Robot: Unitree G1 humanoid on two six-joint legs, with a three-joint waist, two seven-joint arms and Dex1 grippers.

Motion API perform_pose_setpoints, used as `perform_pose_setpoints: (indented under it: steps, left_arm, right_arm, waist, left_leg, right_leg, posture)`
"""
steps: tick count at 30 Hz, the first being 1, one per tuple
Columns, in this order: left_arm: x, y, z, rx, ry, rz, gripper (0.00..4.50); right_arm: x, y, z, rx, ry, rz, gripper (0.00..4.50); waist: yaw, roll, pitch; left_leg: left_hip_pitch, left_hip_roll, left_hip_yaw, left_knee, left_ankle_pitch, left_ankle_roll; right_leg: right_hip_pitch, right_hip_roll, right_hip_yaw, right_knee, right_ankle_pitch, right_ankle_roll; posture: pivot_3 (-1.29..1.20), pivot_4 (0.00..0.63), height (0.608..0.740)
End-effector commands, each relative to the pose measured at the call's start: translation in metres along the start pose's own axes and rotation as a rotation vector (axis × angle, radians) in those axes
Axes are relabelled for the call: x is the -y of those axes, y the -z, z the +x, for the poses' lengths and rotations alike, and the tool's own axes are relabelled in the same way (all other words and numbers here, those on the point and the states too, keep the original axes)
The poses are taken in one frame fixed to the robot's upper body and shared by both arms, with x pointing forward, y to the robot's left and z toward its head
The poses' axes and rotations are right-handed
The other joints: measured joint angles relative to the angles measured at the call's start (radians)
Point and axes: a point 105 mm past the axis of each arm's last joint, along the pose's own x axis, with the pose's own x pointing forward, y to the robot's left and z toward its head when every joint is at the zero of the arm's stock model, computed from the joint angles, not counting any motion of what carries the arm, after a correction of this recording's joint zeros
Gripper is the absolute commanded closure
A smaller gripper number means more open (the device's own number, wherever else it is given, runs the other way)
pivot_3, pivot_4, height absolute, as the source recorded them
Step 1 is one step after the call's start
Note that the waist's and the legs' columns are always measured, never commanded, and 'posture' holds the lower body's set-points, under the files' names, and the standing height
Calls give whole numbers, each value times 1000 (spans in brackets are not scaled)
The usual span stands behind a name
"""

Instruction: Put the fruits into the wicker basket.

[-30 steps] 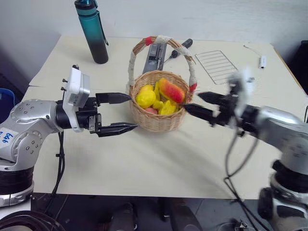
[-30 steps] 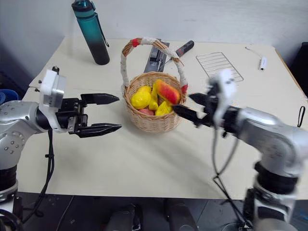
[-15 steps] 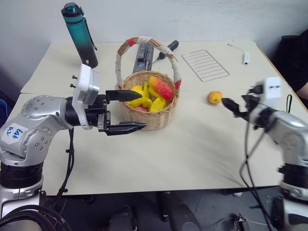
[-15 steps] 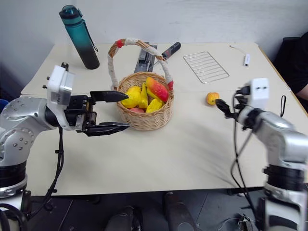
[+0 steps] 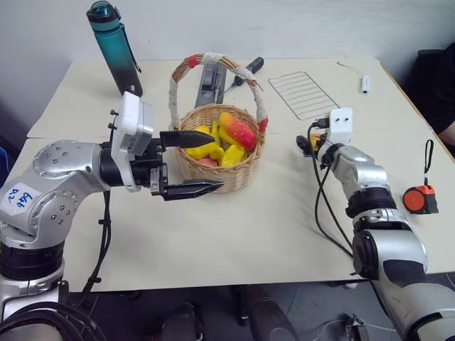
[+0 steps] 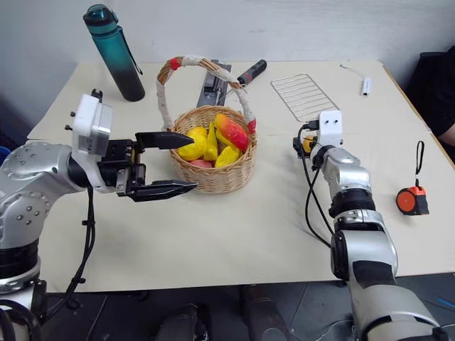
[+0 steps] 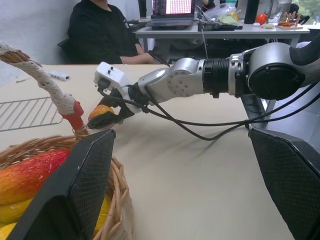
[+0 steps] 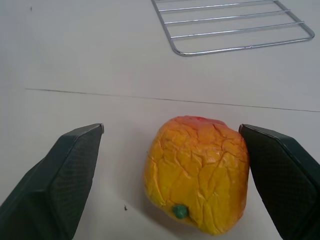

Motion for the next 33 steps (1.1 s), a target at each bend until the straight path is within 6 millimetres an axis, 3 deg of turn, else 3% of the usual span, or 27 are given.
perform_pose_setpoints:
  steps: [1,5,7,10,14,16,18,21,24,29,33]
  left_arm:
    - [4,-8,-2,11,-3,36,0]
    - [4,-7,-3,12,-16,27,0]
    - [2,-4,-6,8,-34,14,0]
    - [0,-2,-11,3,-57,3,0]
    - [-5,2,-28,-19,-120,-17,0]
    - [-7,2,-34,-22,-140,-23,0]
    - [-9,1,-38,-25,-156,-24,0]
    - [-11,1,-38,-25,-166,-25,0]
    - [-14,1,-37,-21,-167,-19,0]
    - [-16,0,-32,-11,-162,-10,0]
    - [-16,-1,-32,-4,-161,0,0]
  right_arm:
    - [0,-17,1,69,-2,-22,597]
    - [1,-27,-5,138,-63,-5,1998]
    - [1,-32,-15,178,-146,-6,2416]
    - [-4,-33,-36,199,-271,-19,2421]
    - [-54,-39,-123,168,-738,-71,2421]
    - [-73,-43,-149,137,-842,-70,2421]
    - [-95,-54,-162,153,-899,-67,2421]
    - [-125,-70,-160,195,-908,-50,2421]
    - [-166,-86,-145,228,-886,-47,2421]
    - [-189,-87,-122,227,-792,-86,2421]
    - [-190,-83,-128,216,-813,-104,1053]
  waist:
    - [-2,0,0]
    - [-13,0,0]
    - [-13,0,0]
    - [-9,0,0]
    - [14,1,0]
    - [9,1,1]
    - [3,0,1]
    - [-4,-1,0]
    - [-11,-1,0]
    - [-3,-1,0]
    - [16,-1,0]
  left_leg:
    - [0,0,0,0,0,0]
    - [0,0,0,0,0,-1]
    - [1,1,0,-1,1,-1]
    - [1,1,-1,-1,1,-2]
    - [1,1,-2,-1,0,-3]
    - [2,2,-1,0,-1,-4]
    - [5,2,1,1,-4,0]
    - [10,2,-2,1,-3,0]
    - [12,3,-5,1,-2,0]
    - [8,3,-10,0,-5,0]
    - [2,2,-8,1,-6,-1]
  right_leg:
    - [0,0,0,0,0,0]
    - [0,0,0,1,0,0]
    - [0,0,0,2,0,0]
    - [0,0,-1,2,0,0]
    - [0,0,-3,3,-2,0]
    - [0,0,-3,5,-3,1]
    - [2,0,-2,6,-3,1]
    - [8,2,-2,3,-5,3]
    - [12,2,-4,1,-4,1]
    - [10,1,-9,1,-4,-5]
    - [4,-2,-9,0,-6,-2]
  posture:
    - [0,150,740]
    - [0,150,740]
    - [0,150,740]
    - [0,150,740]
    - [0,150,740]
    - [0,150,740]
    - [0,150,740]
    - [0,150,740]
    - [0,150,740]
    - [0,150,740]
    - [0,150,740]
